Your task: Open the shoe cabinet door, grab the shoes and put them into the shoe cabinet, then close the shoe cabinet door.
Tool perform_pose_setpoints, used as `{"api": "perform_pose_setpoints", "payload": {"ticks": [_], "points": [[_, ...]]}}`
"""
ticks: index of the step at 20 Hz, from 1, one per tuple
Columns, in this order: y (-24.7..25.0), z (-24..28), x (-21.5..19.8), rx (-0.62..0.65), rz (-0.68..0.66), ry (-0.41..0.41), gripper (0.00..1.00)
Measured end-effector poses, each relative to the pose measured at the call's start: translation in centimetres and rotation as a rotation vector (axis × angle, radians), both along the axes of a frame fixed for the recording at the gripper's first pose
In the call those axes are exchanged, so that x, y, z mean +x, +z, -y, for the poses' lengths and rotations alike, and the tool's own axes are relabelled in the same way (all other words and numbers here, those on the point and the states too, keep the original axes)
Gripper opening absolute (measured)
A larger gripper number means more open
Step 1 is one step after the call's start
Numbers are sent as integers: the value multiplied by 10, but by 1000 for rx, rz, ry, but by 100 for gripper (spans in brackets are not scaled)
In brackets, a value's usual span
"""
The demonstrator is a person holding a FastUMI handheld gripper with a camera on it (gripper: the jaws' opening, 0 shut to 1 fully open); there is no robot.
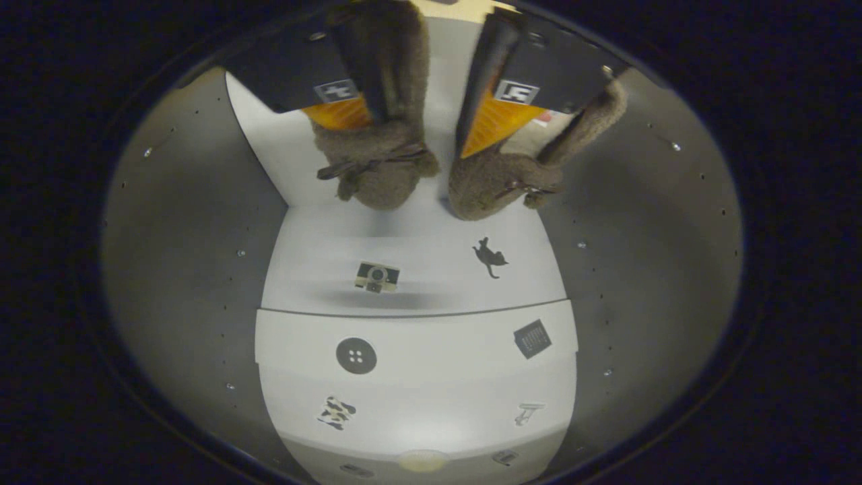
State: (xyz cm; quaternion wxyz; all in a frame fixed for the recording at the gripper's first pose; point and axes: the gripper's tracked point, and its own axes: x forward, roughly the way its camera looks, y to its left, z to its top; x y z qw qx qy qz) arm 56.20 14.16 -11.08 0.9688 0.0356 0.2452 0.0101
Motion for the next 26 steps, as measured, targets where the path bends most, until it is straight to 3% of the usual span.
{"api": "perform_pose_setpoints", "payload": {"ticks": [2,9,14,16,26], "points": [[7,-2,-13,6,15,-1,78],[48,3,-93,3,173,-32,80],[88,-9,-202,-7,326,7,82],[92,-14,-252,-3,361,23,100],[100,11,-471,-5,427,88,100]]}}
